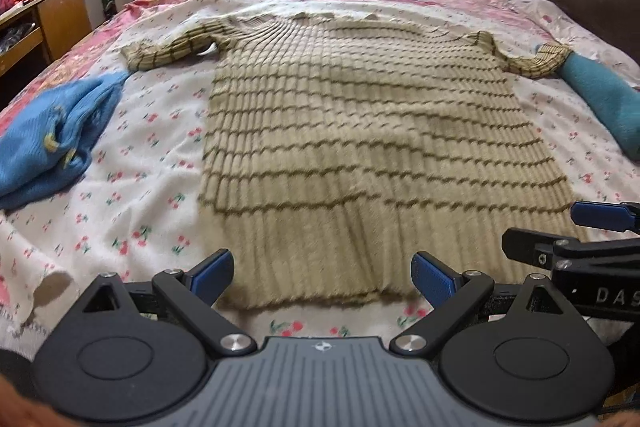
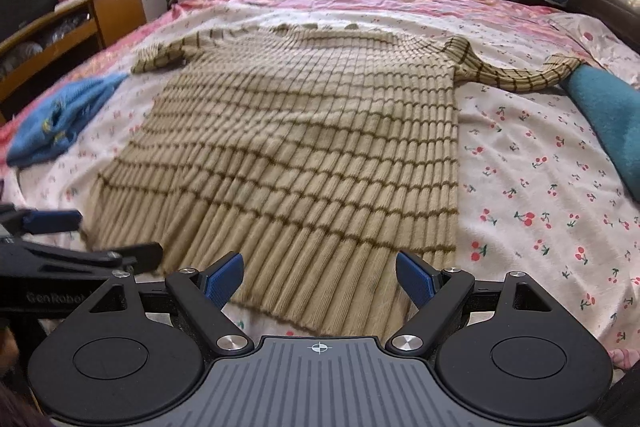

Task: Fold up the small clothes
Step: 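Grasp the sweater sleeve cuff with the right gripper and fold it across the body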

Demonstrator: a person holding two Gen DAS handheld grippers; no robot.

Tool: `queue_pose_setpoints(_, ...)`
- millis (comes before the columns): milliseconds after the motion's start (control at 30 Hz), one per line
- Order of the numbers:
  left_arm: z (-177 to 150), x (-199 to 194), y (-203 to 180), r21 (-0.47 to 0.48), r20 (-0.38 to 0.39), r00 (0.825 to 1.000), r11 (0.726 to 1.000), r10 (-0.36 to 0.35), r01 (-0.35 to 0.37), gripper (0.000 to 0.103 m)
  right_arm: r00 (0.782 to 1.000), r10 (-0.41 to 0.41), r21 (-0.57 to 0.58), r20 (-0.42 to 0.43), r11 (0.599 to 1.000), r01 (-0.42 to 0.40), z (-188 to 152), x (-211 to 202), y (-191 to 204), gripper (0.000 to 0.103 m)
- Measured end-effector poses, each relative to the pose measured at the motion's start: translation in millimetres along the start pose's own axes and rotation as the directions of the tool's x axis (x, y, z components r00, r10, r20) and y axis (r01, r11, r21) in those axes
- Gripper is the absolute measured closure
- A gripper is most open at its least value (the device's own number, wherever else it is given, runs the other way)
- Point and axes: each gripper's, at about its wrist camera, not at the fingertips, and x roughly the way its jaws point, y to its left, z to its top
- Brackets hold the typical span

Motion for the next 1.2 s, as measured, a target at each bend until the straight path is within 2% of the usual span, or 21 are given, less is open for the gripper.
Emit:
queue_pose_setpoints(300, 49.6, 23.0, -27.0, 0.037, 0.029, 0.999, 0.998, -0.042, 0.041, 0.003, 0.998, -0.004, 0.118, 0.057, 0.993, -0.003, 41.8, -1.9, -47.2, 0.021)
queue_pose_setpoints(533, 96.4, 61.3, -66.5, 0.082, 0.024, 0.996, 0.993, -0.084, 0.082, 0.003, 0.99, -0.105, 0.214, 0.09, 0.973, 0.084, 92.8, 25.9, -122.9, 0.028)
queue_pose_setpoints(767, 136.7, 97.7, -109.8, 0.143, 0.04, 0.99, 0.982, -0.134, 0.127, 0.007, 0.968, -0.221, 0.409, 0.12, 0.899, 0.154, 146.3, 47.6, -224.3, 0.041)
queue_pose_setpoints(933, 159.4, 119.5, -128.7, 0.122, 0.051, 0.985, 0.98, -0.164, 0.157, 0.007, 0.952, -0.27, 0.533, 0.142, 0.832, 0.157, 181.3, 69.5, -282.8, 0.046)
queue_pose_setpoints(1200, 174.6, 153.7, -145.7, 0.103, 0.049, 0.984, 0.981, -0.173, 0.167, 0.007, 0.945, -0.311, 0.627, 0.103, 0.757, 0.181, 205.9, 116.1, -339.3, 0.047)
